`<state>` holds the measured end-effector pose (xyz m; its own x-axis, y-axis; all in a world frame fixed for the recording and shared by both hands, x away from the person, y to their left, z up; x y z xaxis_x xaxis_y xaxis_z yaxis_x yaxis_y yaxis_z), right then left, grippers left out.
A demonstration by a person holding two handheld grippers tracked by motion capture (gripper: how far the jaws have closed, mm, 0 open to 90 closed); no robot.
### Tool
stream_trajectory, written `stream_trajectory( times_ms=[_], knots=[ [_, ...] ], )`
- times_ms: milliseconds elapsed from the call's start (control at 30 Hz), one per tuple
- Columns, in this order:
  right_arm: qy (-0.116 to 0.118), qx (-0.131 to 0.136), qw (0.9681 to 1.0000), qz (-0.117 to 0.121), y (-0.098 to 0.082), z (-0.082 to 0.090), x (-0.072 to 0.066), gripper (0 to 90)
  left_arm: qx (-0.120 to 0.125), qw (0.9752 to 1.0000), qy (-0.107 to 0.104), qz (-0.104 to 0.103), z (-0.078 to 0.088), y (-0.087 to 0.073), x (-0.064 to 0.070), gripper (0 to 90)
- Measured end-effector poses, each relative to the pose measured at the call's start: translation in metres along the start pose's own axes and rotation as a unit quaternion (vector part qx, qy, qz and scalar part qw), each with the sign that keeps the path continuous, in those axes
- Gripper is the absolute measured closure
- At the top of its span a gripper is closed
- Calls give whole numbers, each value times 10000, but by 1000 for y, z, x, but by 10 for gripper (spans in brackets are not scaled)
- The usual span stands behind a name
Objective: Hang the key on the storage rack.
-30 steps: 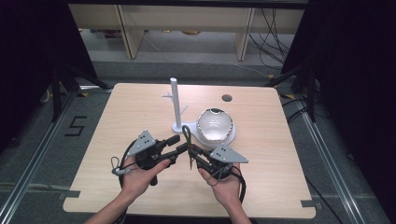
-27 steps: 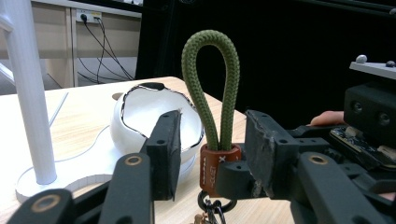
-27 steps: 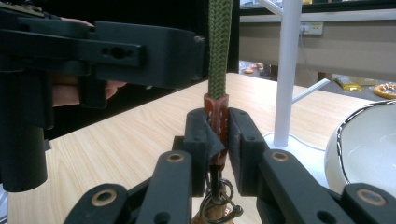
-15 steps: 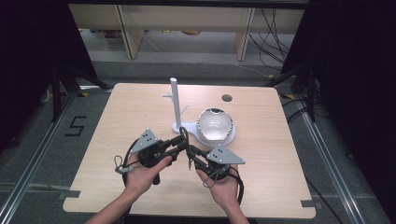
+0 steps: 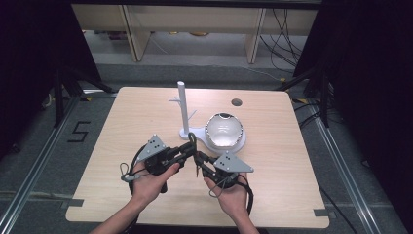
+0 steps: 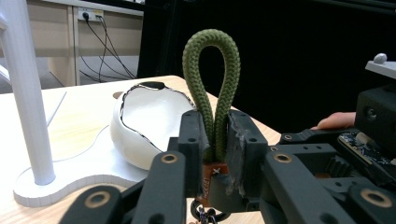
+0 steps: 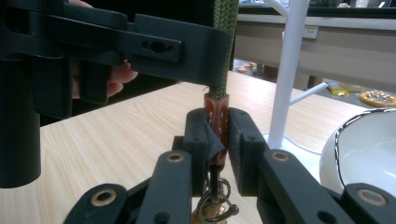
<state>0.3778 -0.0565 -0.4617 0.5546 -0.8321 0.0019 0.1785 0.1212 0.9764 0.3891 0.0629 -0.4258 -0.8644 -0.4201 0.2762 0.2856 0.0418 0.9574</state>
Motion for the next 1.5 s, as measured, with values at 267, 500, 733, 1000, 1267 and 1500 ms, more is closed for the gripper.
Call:
stream_trajectory(
  times_ms=[267,500,733,1000,1267,1500],
  knots=[
    [3,-61,9999,157,1,-2,-2,714,-69,9995,138,-263,3,1,-2,775],
    [-68,-360,9992,141,-3,0,-2,621,-61,9990,300,-339,11,3,-10,775],
    [-141,-257,9992,269,-1,1,6,602,-77,9973,546,-474,23,5,-20,774],
    [-205,-208,9990,333,-2,5,14,590,-79,9957,755,-531,38,6,-32,774],
    [-395,-284,9980,396,-7,13,24,580,-134,9944,851,-615,49,7,-40,774],
    [-501,-381,9977,270,-12,23,33,578,-156,9937,925,-611,54,6,-48,774]
  ],
)
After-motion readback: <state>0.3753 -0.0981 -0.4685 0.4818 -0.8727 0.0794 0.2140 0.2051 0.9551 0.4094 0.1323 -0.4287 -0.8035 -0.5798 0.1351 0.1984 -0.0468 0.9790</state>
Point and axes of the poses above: each handheld gripper's, and its own axes: z roughly backward along the jaws, y roughly out of its top, x roughly to its right, the point moved 6 cm from there along -z, roughly forward along the jaws, and after that the axes turned 15 degrees about -y, right-handed, at the moved point
